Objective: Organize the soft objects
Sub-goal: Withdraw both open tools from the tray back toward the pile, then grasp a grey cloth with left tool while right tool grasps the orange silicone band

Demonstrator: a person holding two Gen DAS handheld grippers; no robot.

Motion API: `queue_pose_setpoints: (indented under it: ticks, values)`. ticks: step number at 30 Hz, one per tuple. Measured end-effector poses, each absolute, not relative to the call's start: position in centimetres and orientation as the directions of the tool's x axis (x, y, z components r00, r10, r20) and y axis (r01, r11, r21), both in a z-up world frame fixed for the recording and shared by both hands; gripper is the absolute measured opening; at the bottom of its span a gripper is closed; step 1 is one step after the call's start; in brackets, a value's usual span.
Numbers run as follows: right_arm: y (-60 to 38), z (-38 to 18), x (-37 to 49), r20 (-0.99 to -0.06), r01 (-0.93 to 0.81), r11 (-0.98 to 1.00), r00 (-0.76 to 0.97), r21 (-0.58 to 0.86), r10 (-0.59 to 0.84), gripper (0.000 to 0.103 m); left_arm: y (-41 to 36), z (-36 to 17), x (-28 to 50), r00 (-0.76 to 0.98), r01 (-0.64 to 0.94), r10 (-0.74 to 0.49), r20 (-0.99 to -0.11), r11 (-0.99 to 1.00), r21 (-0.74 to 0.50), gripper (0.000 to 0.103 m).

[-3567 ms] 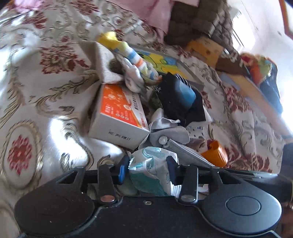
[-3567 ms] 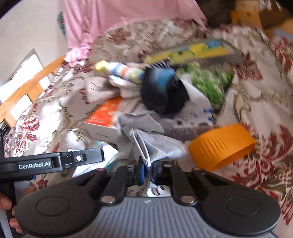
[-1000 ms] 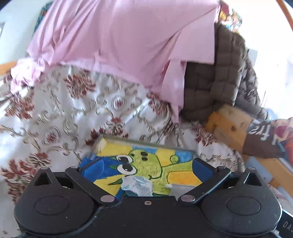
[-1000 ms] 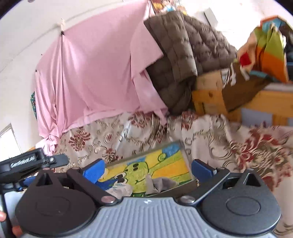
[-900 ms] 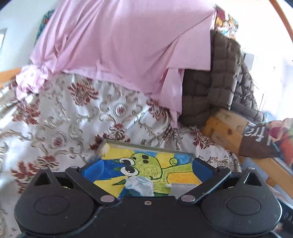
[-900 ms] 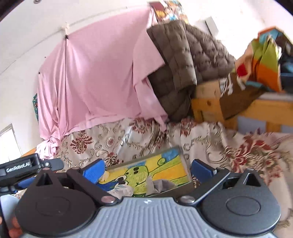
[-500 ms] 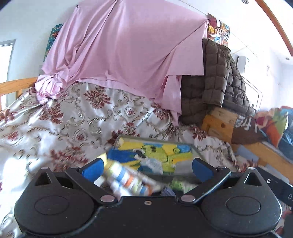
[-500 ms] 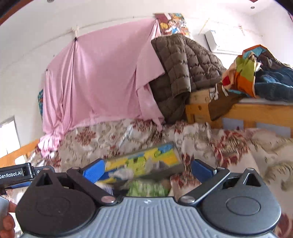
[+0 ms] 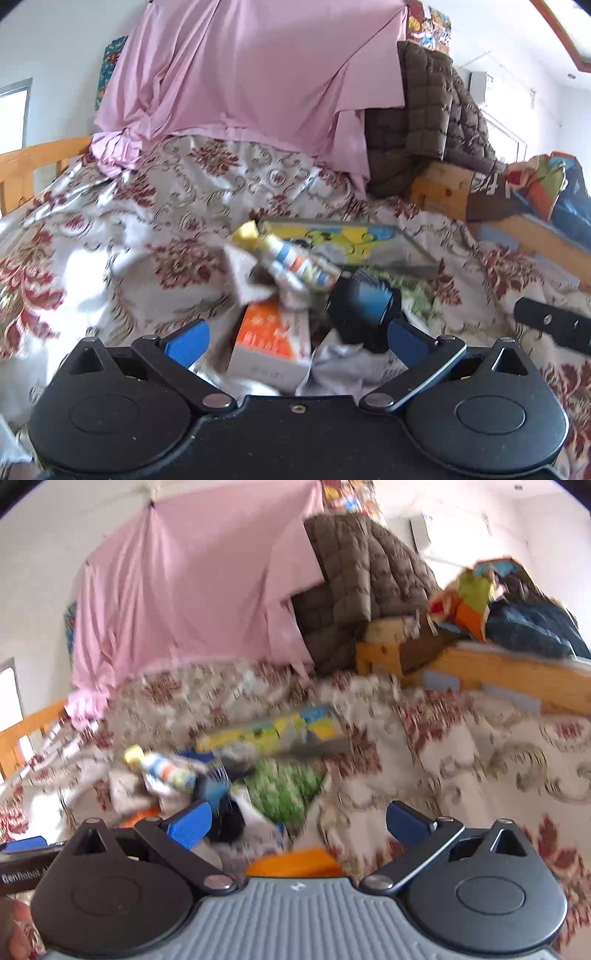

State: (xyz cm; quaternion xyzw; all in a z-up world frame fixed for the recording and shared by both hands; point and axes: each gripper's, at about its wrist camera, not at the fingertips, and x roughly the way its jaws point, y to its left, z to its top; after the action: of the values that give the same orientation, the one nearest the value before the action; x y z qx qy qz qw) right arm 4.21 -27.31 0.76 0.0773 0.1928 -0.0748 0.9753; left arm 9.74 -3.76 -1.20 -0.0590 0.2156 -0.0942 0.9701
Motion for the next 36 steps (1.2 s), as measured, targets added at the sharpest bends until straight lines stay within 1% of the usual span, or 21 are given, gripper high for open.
queue_pose_setpoints:
  ticks: [5,10,17,22,31,36]
  values:
    - [-27.3,-0.1,4.4,-0.473,0.219,0.970,0.869,0.104,-0.145,0.103,-4.1,-3.3,9.0,0.864,0.162,-0.191,-0.466,0.981,-0.103,0.102]
    - [-27.1,-1.2,5.5,-0.554,0.223,0.971,0.821,0.087,-0.139,0.103,-4.4,-4.3,8.7,0.848,0.174,-0.179,-0.499,0.983,-0.056,0.102]
    - [-27.0,-2.1,6.6,-0.604,0.213,0.974,0.787,0.076,-0.126,0.103,-3.9,-4.6,9.6,0.838,0.126,-0.137,-0.528,0.990,-0.058,0.102]
    - [-27.1,-2.5,7.3,-0.636,0.204,0.976,0.764,0.079,-0.108,0.103,-3.8,-4.7,10.3,0.832,0.120,-0.131,-0.539,0.991,-0.056,0.102]
    - [-27.3,-3.4,8.5,-0.689,0.193,0.975,0.722,0.109,-0.066,0.103,-4.4,-4.9,11.4,0.830,0.168,-0.145,-0.538,0.986,-0.007,0.102]
    - [-27.7,-3.7,9.1,-0.709,0.195,0.971,0.704,0.139,-0.040,0.103,-5.4,-4.8,12.0,0.837,0.242,-0.174,-0.518,0.968,0.066,0.102]
